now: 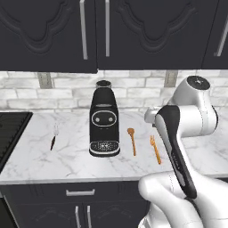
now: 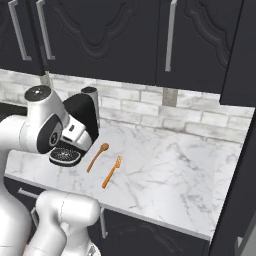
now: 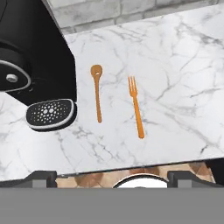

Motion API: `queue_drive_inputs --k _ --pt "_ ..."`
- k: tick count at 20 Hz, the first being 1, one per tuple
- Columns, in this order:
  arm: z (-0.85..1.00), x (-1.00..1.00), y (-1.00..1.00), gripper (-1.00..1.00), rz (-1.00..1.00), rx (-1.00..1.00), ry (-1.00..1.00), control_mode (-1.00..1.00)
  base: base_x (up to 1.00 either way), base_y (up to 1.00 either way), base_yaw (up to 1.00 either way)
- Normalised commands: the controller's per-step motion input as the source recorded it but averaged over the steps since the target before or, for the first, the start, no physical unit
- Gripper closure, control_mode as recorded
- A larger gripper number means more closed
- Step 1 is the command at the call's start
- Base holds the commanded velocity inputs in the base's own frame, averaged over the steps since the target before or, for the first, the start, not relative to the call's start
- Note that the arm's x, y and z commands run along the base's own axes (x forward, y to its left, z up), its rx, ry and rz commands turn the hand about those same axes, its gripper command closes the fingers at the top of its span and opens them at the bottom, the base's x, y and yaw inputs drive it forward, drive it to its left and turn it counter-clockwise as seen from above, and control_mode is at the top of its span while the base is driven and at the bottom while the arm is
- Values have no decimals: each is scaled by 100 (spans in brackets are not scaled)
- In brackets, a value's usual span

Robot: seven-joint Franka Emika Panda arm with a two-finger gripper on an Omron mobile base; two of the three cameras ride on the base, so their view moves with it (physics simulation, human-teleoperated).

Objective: Organize the utensils by type. Pick up the wooden spoons from the counter and place them in the open cabinet. Then pick up the metallic utensils from the counter and place them in the open drawer.

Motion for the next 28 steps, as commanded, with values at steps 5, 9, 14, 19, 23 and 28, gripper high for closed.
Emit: queue_drive_inputs --k 5,9,14,19,23,28 --pt "-52 26 2 -100 1 -3 2 -100 0 0 0" --pt "-50 19 -5 -100 8 0 6 -100 0 0 0" --pt "-40 27 -6 -100 7 0 7 -100 0 0 0" --pt "-24 49 -4 -100 17 0 16 -100 0 0 0" --pt "-20 50 0 -100 16 0 14 -100 0 0 0" --pt "-19 52 0 -100 12 0 17 -100 0 0 0"
